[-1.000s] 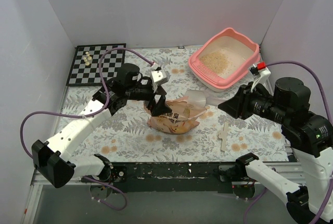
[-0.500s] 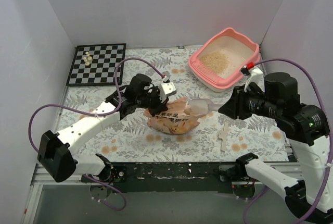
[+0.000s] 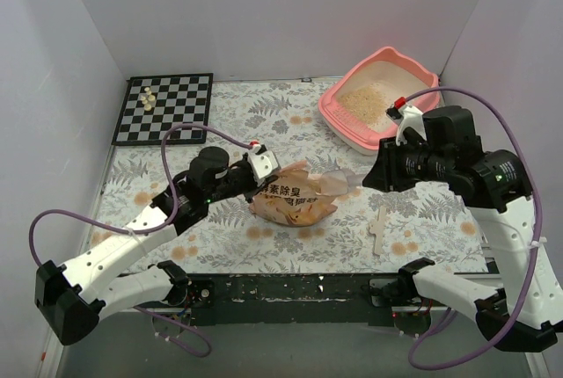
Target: Fill the litter box with clean litter
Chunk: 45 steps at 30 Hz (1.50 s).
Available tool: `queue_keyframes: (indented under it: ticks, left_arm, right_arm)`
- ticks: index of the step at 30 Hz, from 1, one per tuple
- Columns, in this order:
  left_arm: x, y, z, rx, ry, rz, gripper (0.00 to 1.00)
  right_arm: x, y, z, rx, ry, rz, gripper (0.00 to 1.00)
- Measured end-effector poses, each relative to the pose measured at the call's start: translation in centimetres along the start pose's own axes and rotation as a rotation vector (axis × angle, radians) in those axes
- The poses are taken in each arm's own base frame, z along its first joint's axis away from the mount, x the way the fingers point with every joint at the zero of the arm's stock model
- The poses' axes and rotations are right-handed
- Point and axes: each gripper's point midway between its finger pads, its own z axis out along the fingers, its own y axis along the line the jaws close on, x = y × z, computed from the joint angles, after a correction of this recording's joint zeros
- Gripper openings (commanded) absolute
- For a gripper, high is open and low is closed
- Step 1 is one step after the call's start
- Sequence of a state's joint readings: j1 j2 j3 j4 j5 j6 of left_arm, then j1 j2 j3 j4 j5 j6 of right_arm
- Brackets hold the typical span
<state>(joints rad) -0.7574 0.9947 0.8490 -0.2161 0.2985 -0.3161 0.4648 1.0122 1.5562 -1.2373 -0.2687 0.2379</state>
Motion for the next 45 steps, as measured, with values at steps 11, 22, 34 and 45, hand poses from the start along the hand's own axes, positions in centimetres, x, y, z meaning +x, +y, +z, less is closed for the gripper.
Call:
queue_keyframes:
  ticks: [11,22,34,45]
  left_arm:
    - [-0.4,-0.9,0.1,-0.017,-0.058,0.082,0.00]
    - [-1.9,-1.8,0.1,-0.030,-0.097,0.186,0.00]
    - [-2.5,-2.0,-0.1,-0.052,-0.101,0.261,0.00]
    - [-0.4,-1.0,-0.2,-0.135,-0.058,0.287,0.00]
  right_arm:
    - [0.3,0.5,2.0,-0.058,0.089,0.007,0.01]
    - [2.4,0.3,5.4,-0.087,0.231,0.030,0.01]
    - [4.4,-2.2,10.0,-0.003,0.374,0.091,0.01]
    - [10.5,-0.6,16.3,-0.279,0.533,0.261,0.01]
